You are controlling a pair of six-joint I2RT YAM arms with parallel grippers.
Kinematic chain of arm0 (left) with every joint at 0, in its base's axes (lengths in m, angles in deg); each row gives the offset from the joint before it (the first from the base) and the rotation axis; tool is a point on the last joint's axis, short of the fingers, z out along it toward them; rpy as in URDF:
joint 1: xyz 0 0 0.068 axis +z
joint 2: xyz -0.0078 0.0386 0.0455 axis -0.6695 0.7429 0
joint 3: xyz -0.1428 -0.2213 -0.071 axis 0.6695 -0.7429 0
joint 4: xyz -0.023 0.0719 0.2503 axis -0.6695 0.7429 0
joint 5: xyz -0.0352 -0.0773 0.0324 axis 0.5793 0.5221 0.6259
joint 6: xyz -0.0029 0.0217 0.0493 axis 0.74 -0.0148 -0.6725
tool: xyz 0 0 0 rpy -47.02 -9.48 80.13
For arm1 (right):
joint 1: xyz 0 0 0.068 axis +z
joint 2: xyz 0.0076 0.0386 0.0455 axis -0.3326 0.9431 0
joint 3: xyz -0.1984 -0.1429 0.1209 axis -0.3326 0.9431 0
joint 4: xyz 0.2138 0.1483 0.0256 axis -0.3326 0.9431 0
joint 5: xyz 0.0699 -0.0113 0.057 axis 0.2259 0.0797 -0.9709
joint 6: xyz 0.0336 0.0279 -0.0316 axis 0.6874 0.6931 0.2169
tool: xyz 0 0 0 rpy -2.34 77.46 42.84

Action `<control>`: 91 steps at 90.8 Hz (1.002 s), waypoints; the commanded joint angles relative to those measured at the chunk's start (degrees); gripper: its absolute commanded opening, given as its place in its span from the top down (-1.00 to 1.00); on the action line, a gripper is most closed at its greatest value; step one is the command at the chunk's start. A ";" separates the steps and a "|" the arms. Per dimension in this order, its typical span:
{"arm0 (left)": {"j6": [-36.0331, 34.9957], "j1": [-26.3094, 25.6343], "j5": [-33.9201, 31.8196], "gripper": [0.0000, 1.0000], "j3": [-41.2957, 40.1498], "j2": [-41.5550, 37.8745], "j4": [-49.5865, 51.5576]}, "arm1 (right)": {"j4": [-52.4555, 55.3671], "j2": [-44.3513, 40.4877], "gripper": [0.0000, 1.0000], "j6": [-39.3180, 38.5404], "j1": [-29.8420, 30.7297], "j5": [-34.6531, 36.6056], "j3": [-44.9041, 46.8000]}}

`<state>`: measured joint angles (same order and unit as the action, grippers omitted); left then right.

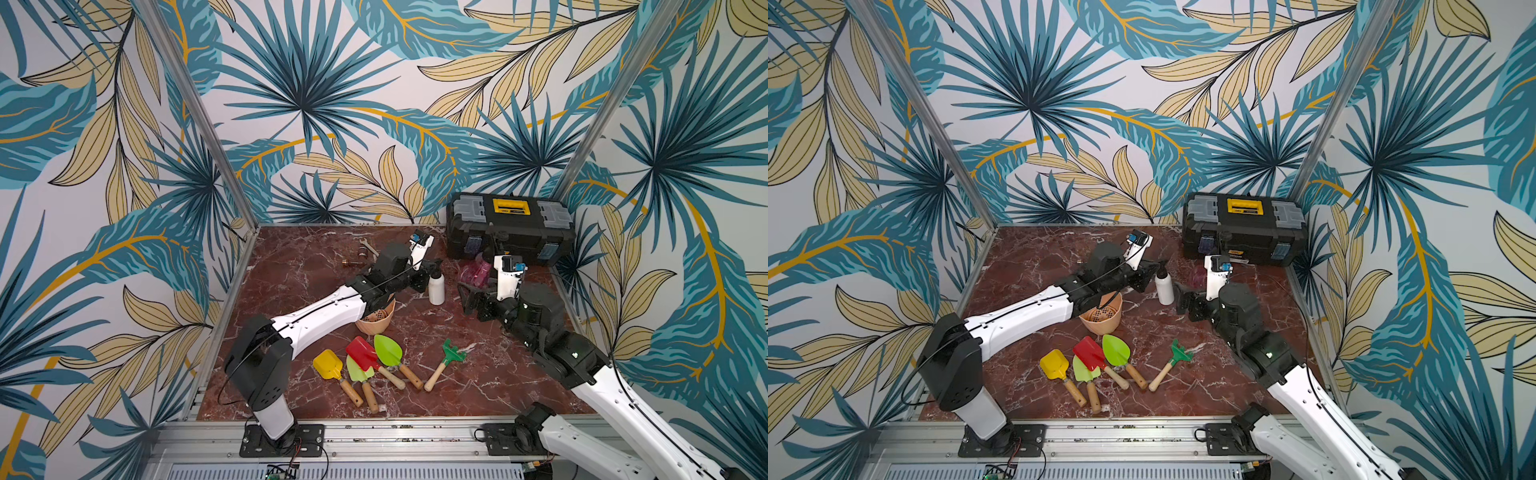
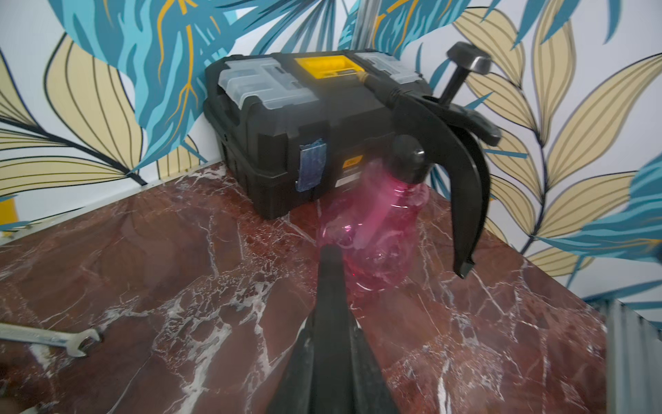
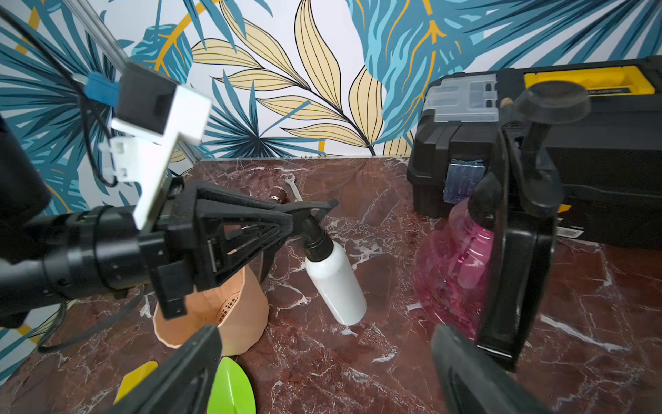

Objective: Organize the gardening tools
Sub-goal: Place the gardening tool at the center of the board.

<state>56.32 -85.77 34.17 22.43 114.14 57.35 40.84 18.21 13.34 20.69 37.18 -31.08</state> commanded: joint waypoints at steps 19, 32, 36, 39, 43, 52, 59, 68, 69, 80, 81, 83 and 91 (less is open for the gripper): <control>0.99 -4.69 -20.32 0.96 7.61 7.97 -8.23 | 2.72 -4.33 -0.92 1.74 -0.02 1.67 3.56; -2.71 -6.93 -26.05 0.94 10.06 11.22 -9.03 | 2.72 -5.84 -0.91 2.18 -0.04 1.26 4.80; -2.96 -7.20 -26.49 0.94 10.35 11.73 -9.18 | 2.74 -6.26 -0.91 2.26 -0.04 1.12 5.22; -2.84 -7.15 -26.77 0.94 10.45 12.09 -9.28 | 2.71 -6.59 -0.90 2.41 -0.04 1.07 5.50; -2.87 -7.25 -27.06 0.92 10.48 12.46 -9.38 | 2.72 -6.89 -0.90 2.51 -0.04 0.97 5.73; -2.98 -7.31 -27.30 0.89 10.48 13.02 -9.18 | 3.08 -7.28 -0.90 2.37 -0.02 1.18 5.94; -2.91 -7.23 -27.39 0.89 10.25 13.24 -8.91 | 3.06 -7.36 -0.90 2.20 -0.04 1.23 6.07; -2.69 -7.23 -27.62 0.89 9.59 13.33 -8.99 | 2.77 -7.34 -0.90 2.07 -0.04 1.24 6.28; -2.66 -7.23 -27.68 0.89 9.46 13.29 -9.05 | 2.71 -7.38 -0.90 2.04 -0.04 1.24 6.33; -2.47 -7.25 -27.50 0.88 8.36 13.43 -9.38 | 2.47 -7.12 -0.89 1.93 -0.04 1.09 6.54; -2.42 -7.24 -27.45 0.89 8.28 13.43 -9.43 | 2.44 -7.09 -0.90 1.89 -0.04 1.12 6.55; -2.34 -7.30 -27.40 0.88 8.23 13.50 -9.46 | 2.49 -7.12 -0.90 1.92 -0.04 1.12 6.55; -1.97 -7.23 -27.18 0.89 7.80 13.73 -9.37 | 2.42 -7.00 -0.90 1.77 -0.03 0.93 6.57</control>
<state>54.31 -93.05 7.57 30.67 128.11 51.34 43.27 11.37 14.96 20.69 38.19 -25.79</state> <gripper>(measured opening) 0.171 0.950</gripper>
